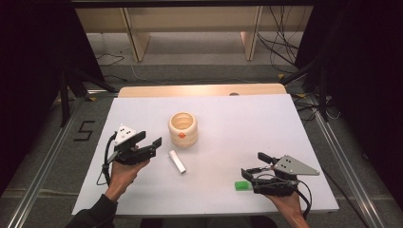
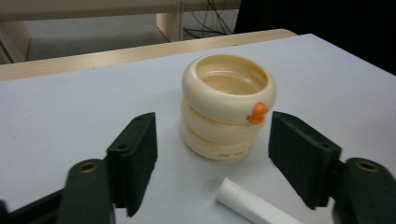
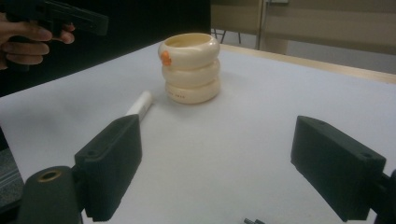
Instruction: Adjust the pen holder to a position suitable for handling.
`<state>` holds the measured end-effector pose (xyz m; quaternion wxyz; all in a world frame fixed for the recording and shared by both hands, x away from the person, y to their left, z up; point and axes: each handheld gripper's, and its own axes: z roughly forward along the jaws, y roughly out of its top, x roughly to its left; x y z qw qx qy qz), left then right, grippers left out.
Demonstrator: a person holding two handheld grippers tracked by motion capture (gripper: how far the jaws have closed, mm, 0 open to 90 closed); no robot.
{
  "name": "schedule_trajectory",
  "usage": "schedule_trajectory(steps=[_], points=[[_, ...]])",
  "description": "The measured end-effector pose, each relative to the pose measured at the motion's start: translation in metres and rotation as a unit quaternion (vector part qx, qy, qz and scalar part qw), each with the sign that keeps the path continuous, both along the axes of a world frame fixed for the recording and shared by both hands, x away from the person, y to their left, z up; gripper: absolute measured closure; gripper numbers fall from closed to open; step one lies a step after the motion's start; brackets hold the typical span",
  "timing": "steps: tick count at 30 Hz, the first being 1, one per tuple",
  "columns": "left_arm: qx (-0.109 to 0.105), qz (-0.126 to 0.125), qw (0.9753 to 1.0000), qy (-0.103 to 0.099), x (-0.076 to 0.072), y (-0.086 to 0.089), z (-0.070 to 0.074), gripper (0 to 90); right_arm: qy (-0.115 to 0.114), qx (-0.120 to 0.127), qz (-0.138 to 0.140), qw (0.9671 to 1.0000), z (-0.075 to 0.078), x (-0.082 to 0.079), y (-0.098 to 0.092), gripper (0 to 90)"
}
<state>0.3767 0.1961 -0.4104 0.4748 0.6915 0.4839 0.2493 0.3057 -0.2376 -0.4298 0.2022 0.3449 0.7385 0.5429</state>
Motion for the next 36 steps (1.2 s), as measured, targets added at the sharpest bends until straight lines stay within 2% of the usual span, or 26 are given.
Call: schedule_trajectory(steps=[1,3,4,7,9,10,12,15,16,23,24,26,27,36], points=[[0.0,0.0,1.0,0.0,0.0,0.0,0.0,39.8,0.0,0.0,0.0,1.0,0.0,0.0,0.0,17.3],[0.002,0.017,0.9998,0.009,0.007,0.001,-0.002,47.5,0.0,-0.002,-0.001,1.0,0.0,0.0,0.0,17.3],[0.003,0.025,0.9995,0.017,0.014,0.002,-0.006,51.6,-0.001,-0.001,-0.001,1.0,0.0,0.0,0.0,17.4],[0.006,0.03,0.9992,0.025,0.022,0.003,-0.009,64.5,0.0,-0.001,-0.002,1.0,0.0,0.0,0.0,17.4],[0.005,0.035,0.9987,0.036,0.03,0.003,-0.013,69.8,-0.001,0.0,-0.001,1.0,0.0,0.001,0.0,17.5],[0.009,0.036,0.9985,0.041,0.033,0.003,-0.016,69.8,-0.001,0.0,-0.001,1.0,0.0,0.001,0.0,17.5],[0.019,0.044,0.9975,0.052,0.042,0.002,-0.022,77.3,-0.001,0.0,0.002,1.0,-0.001,0.001,0.0,17.5],[0.019,0.047,0.9971,0.056,0.047,0.001,-0.026,82.1,0.0,0.0,0.002,1.0,-0.001,0.001,0.0,17.5],[0.022,0.047,0.9969,0.059,0.049,0.001,-0.027,86.8,0.0,-0.001,0.002,1.0,-0.001,0.001,0.0,17.5],[0.026,0.044,0.9956,0.079,0.066,-0.009,-0.036,89.0,0.0,-0.003,0.003,1.0,-0.001,0.001,0.0,17.5],[0.032,0.041,0.9948,0.087,0.07,-0.013,-0.039,89.0,0.0,-0.001,0.003,1.0,-0.001,0.001,0.0,17.5],[0.031,0.042,0.9948,0.088,0.072,-0.015,-0.04,89.0,0.0,0.0,0.002,1.0,-0.001,0.001,0.0,17.5],[0.031,0.04,0.9941,0.096,0.076,-0.018,-0.043,89.0,0.0,0.0,0.002,1.0,-0.001,0.001,0.0,17.5],[0.031,0.044,0.9926,0.109,0.089,-0.031,-0.053,89.1,0.001,-0.002,0.005,1.0,-0.001,0.0,0.0,17.5]])
